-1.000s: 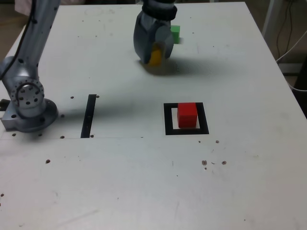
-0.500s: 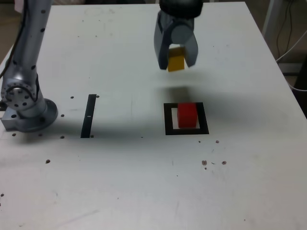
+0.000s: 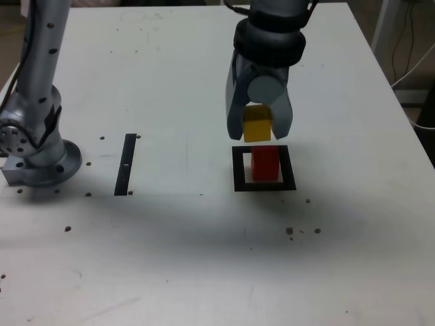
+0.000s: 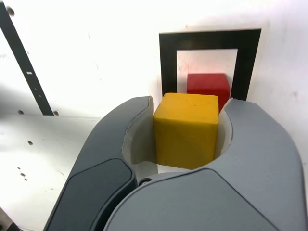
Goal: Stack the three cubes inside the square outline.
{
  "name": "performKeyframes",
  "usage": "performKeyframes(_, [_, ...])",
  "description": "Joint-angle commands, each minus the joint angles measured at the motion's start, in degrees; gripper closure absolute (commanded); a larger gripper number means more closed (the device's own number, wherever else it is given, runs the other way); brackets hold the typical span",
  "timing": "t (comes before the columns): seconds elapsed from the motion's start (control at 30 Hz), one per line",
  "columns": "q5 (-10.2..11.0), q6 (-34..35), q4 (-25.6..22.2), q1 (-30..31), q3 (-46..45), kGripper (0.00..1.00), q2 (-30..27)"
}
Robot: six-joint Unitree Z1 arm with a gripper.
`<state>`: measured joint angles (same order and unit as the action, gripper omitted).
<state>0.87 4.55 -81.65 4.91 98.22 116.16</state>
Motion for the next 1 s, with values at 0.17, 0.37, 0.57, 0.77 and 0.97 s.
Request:
performKeyframes(0.17, [0.1, 2.7, 0.0, 2.4, 0.4, 0.71, 1.5])
performKeyframes(0.37, [0.4, 3.2, 0.2, 2.6, 1.3, 0.71, 3.4])
performKeyframes(0.57, [0.9, 3.7, 0.4, 2.6, 1.6, 0.71, 4.0])
performKeyframes(0.77, [1.0, 3.8, 0.5, 2.6, 1.4, 0.7, 4.4])
performKeyframes(0.97, [1.0, 3.8, 0.9, 2.6, 1.5, 0.66, 4.7])
